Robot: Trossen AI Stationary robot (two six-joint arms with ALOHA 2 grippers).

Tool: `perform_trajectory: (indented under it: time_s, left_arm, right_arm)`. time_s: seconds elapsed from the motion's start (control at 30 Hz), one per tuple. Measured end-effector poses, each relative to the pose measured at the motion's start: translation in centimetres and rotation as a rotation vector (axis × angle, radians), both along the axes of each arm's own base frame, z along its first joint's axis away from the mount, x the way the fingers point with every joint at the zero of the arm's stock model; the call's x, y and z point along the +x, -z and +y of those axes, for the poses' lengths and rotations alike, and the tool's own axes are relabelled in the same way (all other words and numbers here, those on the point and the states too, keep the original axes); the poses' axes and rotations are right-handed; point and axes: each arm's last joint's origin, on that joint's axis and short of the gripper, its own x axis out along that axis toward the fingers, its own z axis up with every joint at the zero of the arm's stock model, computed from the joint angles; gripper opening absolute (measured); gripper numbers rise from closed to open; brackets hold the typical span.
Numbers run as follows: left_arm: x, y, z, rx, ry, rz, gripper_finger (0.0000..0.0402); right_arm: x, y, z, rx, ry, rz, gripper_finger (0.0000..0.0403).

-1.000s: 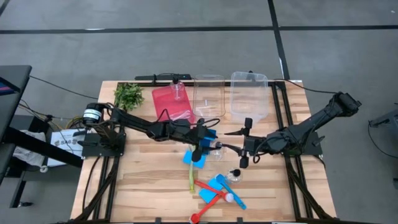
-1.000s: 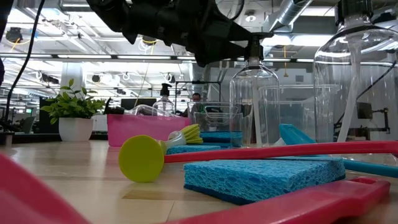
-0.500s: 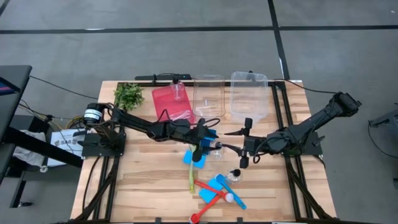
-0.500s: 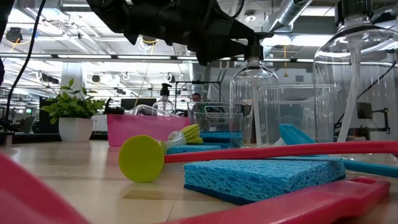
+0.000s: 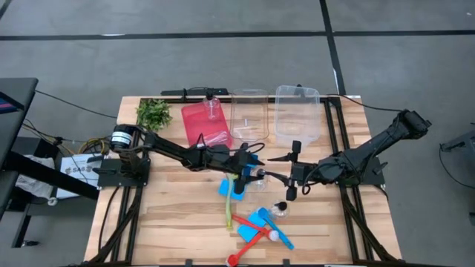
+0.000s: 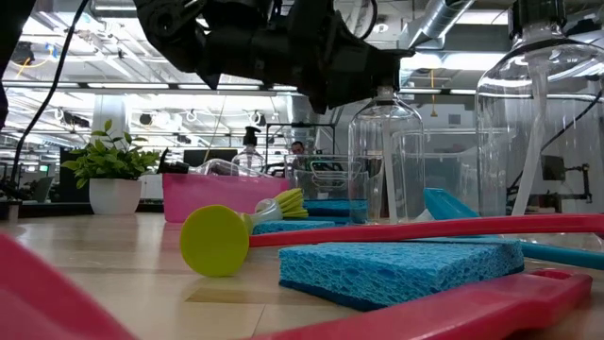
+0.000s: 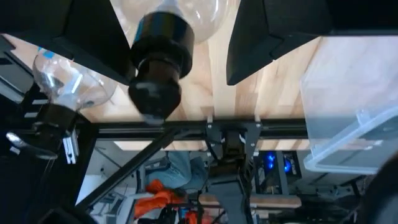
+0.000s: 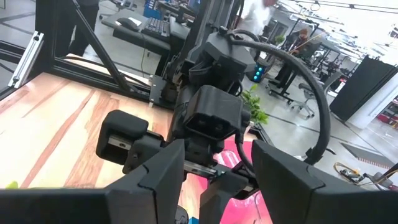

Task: Pick & Place Kitchen Sink Supplies
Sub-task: Put the transparent soap dispenser into the red bin

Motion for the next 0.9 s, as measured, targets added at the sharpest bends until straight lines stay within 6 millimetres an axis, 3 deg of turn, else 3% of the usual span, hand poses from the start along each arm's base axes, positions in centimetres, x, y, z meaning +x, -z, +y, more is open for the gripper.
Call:
perform_trajectory:
  time_s: [0.27, 0.4, 0.6, 0.9]
  left_arm:
    - [-0.01, -0.19, 0.00, -0.004, -0.001, -0.012, 0.0251]
    - [-0.01, -0.20, 0.00, -0.005, -0.001, -0.013, 0.0215]
    - [-0.01, -0.24, -0.01, -0.005, -0.001, -0.016, 0.0125]
    - [-0.01, -0.50, 0.02, -0.005, -0.010, -0.034, 0.0115]
  right_arm:
    - [0.00, 0.00, 0.00, 0.000, 0.000, 0.000, 0.0182]
    - [0.00, 0.00, 0.00, -0.001, 0.000, 0.000, 0.0182]
    - [0.00, 0.00, 0.00, -0.002, 0.000, 0.000, 0.0182]
    - [0.00, 0.01, 0.00, -0.002, 0.000, 0.001, 0.0182]
